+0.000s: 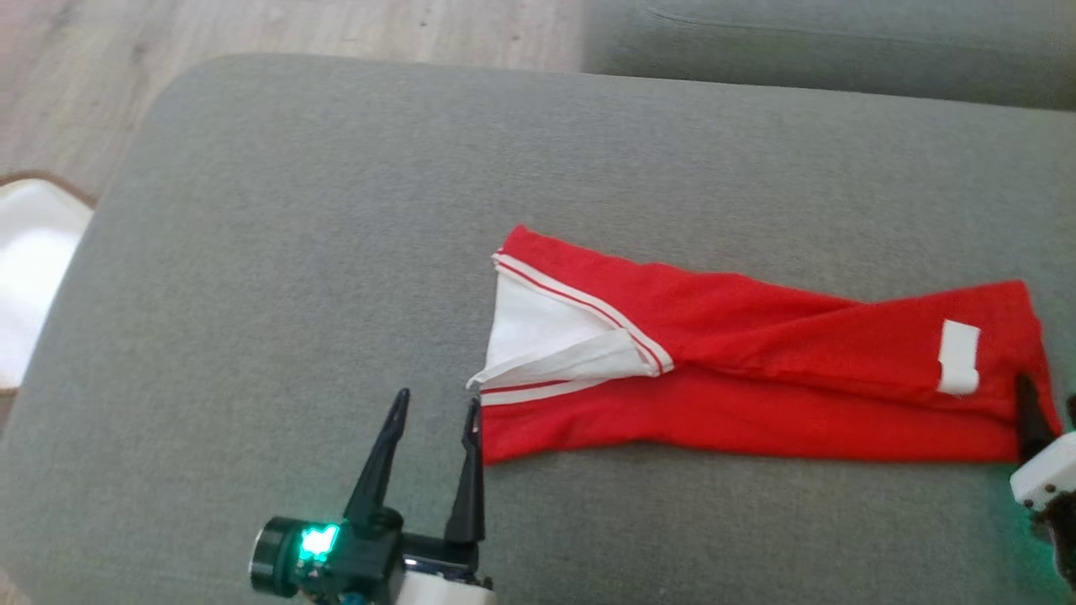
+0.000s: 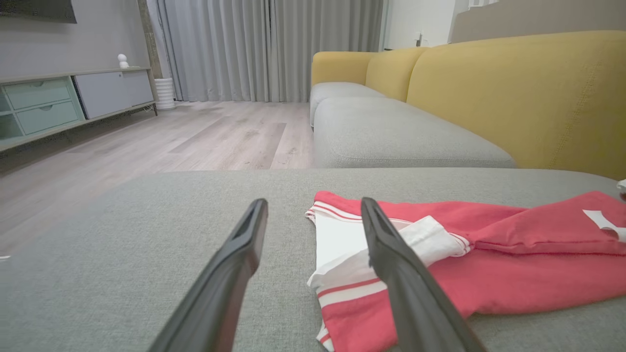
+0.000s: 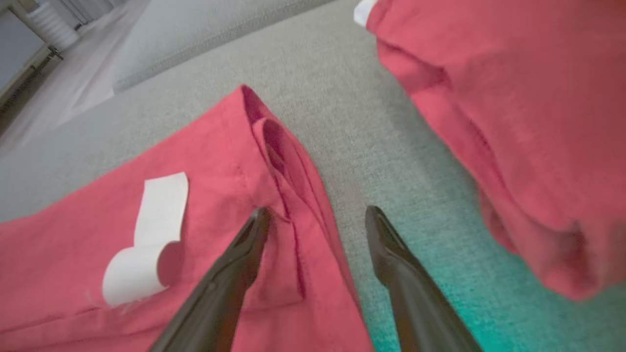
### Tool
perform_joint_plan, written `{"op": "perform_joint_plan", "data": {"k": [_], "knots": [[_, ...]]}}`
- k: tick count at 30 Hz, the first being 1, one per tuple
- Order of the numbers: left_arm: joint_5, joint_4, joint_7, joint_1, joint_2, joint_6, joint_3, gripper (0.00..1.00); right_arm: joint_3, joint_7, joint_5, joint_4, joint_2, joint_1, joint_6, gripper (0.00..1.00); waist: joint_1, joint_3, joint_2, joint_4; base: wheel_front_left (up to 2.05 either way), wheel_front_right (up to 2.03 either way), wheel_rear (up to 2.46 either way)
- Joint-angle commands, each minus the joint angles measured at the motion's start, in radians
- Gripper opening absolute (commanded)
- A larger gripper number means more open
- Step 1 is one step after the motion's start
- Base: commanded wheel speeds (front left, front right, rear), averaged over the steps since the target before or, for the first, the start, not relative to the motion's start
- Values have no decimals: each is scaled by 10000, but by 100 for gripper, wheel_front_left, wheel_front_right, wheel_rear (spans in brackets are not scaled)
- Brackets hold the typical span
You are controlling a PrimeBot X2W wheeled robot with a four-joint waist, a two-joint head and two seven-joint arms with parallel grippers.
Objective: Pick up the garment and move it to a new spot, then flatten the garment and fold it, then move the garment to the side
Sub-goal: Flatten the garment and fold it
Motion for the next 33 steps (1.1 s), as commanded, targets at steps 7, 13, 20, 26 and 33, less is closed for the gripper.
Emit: {"op": "perform_joint_plan", "data": {"k": [7, 13, 20, 26, 33], "knots": [[699, -387, -94, 170, -472, -345, 774, 100, -33, 486, 92, 263, 48, -148, -7, 0, 1, -82, 0, 245, 0, 0, 0], [930, -319, -94, 422, -632, -705, 1145, 100, -203, 298, 279, -244, -359, 195, -7, 0, 1, -215, 0, -128, 0, 0, 0], [1078, -182, -95, 641, -835, -1064, 1528, 100, -599, 790, 1231, -1479, -1027, 695, -7, 0, 1, -377, 0, -538, 0, 0, 0], [1128, -99, -95, 782, -1007, -1392, 1776, 100, -760, 1462, 2585, -4396, -239, 1108, -7, 0, 1, -433, 0, -685, 0, 0, 0], [1256, 24, -95, 733, -1211, -1658, 1923, 100, -330, 2391, 3066, -7152, 1562, 1294, -7, 0, 1, -335, 0, -574, 0, 0, 0]]}}
